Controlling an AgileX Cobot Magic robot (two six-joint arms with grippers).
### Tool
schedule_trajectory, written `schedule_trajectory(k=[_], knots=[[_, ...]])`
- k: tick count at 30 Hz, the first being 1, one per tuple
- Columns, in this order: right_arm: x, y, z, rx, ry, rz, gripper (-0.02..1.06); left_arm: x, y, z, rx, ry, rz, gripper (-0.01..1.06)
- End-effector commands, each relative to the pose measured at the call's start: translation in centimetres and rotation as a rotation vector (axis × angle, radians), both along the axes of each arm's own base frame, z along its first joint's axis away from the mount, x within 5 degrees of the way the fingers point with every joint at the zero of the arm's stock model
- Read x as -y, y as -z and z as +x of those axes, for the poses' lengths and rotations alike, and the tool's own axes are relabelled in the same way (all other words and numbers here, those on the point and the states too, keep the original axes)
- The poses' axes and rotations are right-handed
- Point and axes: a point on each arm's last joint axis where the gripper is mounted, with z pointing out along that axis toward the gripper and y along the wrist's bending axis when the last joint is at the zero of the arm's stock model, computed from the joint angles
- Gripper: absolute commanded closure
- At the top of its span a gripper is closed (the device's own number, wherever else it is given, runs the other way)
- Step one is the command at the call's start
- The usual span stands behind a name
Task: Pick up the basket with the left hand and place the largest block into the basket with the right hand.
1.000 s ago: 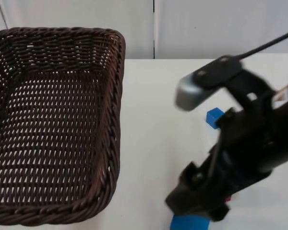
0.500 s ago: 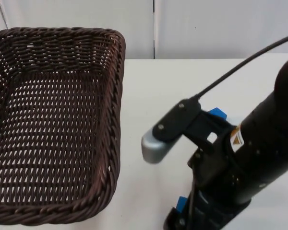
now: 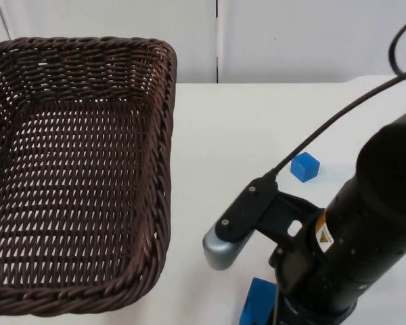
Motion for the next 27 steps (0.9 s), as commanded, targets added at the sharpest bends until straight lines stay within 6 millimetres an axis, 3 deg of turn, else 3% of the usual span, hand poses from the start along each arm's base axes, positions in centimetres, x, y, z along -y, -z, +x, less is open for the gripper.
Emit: schedule_trajectory(k=[1, 7, 15, 20, 24, 25, 27], knots=[[-0.43, -0.29, 0.29, 0.02, -0.003, 0.019, 0.0, 0.12, -0.29, -0.05, 0.012, -0.018, -0.028, 1.05], [-0.52, -0.03, 0.38, 0.025, -0.001, 0.023, 0.09, 0.12, -0.29, -0.05, 0.012, -0.018, -0.028, 1.05], [-0.48, 0.22, 0.33, 0.007, 0.015, 0.019, 0.1, 0.12, -0.29, -0.05, 0.012, -0.018, -0.028, 1.05], [-0.5, 0.36, 0.27, -0.008, 0.031, 0.021, 0.17, 0.12, -0.29, -0.05, 0.012, -0.018, -0.028, 1.05], [-0.51, 0.41, 0.25, -0.011, 0.035, 0.022, 0.39, 0.12, -0.29, -0.05, 0.012, -0.018, -0.028, 1.05], [-0.51, 0.41, 0.25, -0.011, 0.035, 0.022, 0.39, 0.12, -0.29, -0.05, 0.012, -0.018, -0.028, 1.05], [-0.5, 0.41, 0.24, -0.013, 0.035, 0.02, 0.56, 0.12, -0.29, -0.05, 0.012, -0.018, -0.028, 1.05]])
